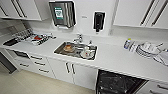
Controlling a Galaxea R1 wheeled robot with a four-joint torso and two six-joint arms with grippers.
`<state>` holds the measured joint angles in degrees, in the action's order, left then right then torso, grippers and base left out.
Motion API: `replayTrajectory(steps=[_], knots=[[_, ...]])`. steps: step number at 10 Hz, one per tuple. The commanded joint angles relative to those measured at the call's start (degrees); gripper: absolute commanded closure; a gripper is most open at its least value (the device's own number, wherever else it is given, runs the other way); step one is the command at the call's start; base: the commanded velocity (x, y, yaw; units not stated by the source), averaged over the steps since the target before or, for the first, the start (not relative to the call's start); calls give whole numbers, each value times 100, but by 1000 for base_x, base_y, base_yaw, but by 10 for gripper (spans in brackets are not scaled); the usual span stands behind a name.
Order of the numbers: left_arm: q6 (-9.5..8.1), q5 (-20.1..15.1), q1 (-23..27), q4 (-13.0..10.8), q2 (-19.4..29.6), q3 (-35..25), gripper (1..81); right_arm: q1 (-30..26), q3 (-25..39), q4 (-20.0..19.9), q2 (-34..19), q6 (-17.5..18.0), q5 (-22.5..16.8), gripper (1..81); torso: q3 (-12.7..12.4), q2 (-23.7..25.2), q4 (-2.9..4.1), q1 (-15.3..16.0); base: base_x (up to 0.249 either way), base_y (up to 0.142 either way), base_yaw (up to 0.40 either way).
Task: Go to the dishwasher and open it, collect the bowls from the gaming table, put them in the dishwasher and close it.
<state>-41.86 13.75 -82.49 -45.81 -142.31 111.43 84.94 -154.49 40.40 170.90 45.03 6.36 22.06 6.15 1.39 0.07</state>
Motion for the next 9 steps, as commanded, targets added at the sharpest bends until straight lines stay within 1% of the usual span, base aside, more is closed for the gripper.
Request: replayTrajectory(steps=[1,2,3,4,5,6,7,8,9], knots=[[-182,-179,615,63,1327,-1544,811,-122,192,56,96,14,-21,811,0,0,0,0,0,0,0],[-191,-241,852,151,1511,-1948,811,-131,192,56,96,32,-21,811,2,0,0,0,0,0,0],[-208,-528,1159,169,1670,-2394,811,-139,192,56,96,32,-21,811,2,0,0,0,0,0,0],[-208,-916,1458,204,1758,-2818,811,-148,192,56,96,32,-12,811,2,0,0,0,0,0,0],[-208,-1223,1758,221,1811,-3152,811,-175,157,47,87,32,14,811,5,0,0,0,0,0,0],[-217,-1628,2116,274,1794,-3425,811,-314,87,47,-44,40,5,811,5,-2,0,0,0,0,0],[-217,-1935,2372,336,1707,-3583,811,-464,60,39,-297,58,5,811,5,-2,0,0,0,0,0],[-252,-2270,2636,398,1592,-3733,811,-640,183,-49,-615,146,-21,811,7,-2,0,0,0,0,0],[-340,-2394,2847,398,1539,-3822,811,-754,429,-76,-879,155,-21,811,7,-2,0,0,0,0,0]])
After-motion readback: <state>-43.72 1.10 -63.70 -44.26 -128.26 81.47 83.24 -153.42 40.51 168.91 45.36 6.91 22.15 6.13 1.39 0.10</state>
